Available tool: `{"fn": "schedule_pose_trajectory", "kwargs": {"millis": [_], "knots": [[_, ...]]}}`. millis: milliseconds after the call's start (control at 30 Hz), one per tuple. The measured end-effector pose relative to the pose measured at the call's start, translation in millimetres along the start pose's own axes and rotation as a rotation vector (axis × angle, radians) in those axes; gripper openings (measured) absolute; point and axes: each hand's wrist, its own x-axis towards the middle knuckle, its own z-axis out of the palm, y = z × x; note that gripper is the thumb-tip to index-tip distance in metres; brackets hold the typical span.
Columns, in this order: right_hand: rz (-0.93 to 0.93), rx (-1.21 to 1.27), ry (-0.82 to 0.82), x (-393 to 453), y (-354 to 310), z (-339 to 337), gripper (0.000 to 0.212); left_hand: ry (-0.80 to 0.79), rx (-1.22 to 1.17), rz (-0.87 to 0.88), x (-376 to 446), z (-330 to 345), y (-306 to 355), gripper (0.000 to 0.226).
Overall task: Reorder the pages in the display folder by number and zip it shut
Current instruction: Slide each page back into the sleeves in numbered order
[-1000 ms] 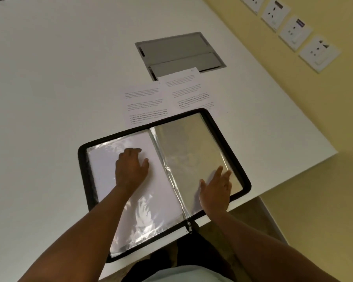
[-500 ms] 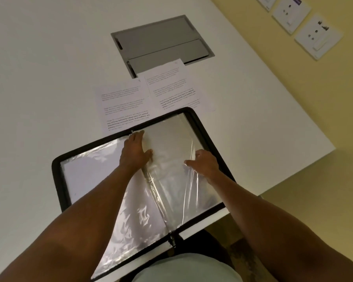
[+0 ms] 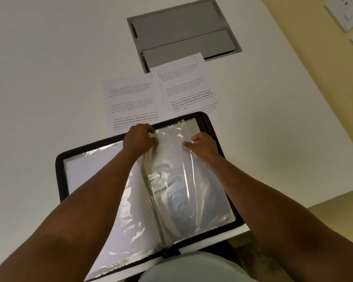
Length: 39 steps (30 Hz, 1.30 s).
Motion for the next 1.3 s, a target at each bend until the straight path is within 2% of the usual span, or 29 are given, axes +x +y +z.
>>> {"fn": "schedule_pose_trajectory", "kwargs": {"millis": [133, 267, 367, 467, 533, 633, 767, 833, 900, 967, 1033, 1100, 1167, 1233, 1300], "knots": [[-0.091, 0.034, -0.018, 12.8, -19.1, -8.2, 0.018, -0.043, -0.064, 0.016, 8.0, -10.2, 10.3, 0.030], [-0.075, -0.049, -0.079, 20.6, -24.0, -36.3, 0.017, -0.174, -0.089, 0.055, 15.6, -15.5, 16.8, 0.025], [-0.043, -0.061, -0.105, 26.2, -19.3, -54.8, 0.012, -0.193, -0.168, 0.057, 16.9, -15.2, 18.1, 0.017], [-0.027, -0.099, -0.201, 33.3, -21.2, -70.4, 0.004, -0.192, -0.207, 0.078, 17.9, -12.8, 18.1, 0.009], [-0.029, -0.115, -0.191, 43.1, -26.8, -75.7, 0.009, -0.197, -0.180, 0.108, 18.5, -11.9, 17.2, 0.008], [-0.083, -0.114, -0.033, 62.7, -40.5, -74.1, 0.015, -0.186, -0.164, 0.128, 20.9, -9.0, 14.7, 0.009], [-0.195, -0.104, 0.089, 81.8, -83.3, -54.2, 0.009, -0.074, -0.129, 0.142, 19.7, -5.7, 14.3, 0.004], [-0.232, -0.114, 0.084, 91.1, -106.6, -35.8, 0.011, -0.044, -0.122, 0.133, 17.3, 0.3, 12.2, 0.005], [-0.249, -0.218, 0.024, 99.7, -127.4, -12.9, 0.023, -0.066, -0.032, 0.189, 15.4, 7.4, 9.8, 0.004], [-0.223, -0.323, -0.017, 106.1, -142.2, 9.8, 0.036, -0.106, -0.048, 0.257, 17.2, 14.1, 5.5, 0.016], [-0.170, -0.323, -0.044, 110.3, -148.3, 26.7, 0.045, -0.063, -0.265, 0.161, 18.9, 8.6, 3.1, 0.033], [-0.129, -0.333, -0.038, 112.6, -150.1, 38.7, 0.053, 0.144, -0.428, -0.059, 26.8, -2.7, -7.1, 0.049], [-0.109, -0.360, -0.026, 115.3, -152.2, 47.5, 0.056, 0.337, -0.311, -0.300, 40.0, -16.6, -26.9, 0.067], [-0.093, -0.357, -0.014, 116.0, -154.9, 52.3, 0.053, 0.343, -0.195, -0.565, 52.0, -33.5, -44.5, 0.082], [-0.074, -0.338, -0.025, 120.9, -157.3, 59.0, 0.043, 0.256, -0.216, -0.760, 65.3, -44.5, -58.3, 0.088]]}}
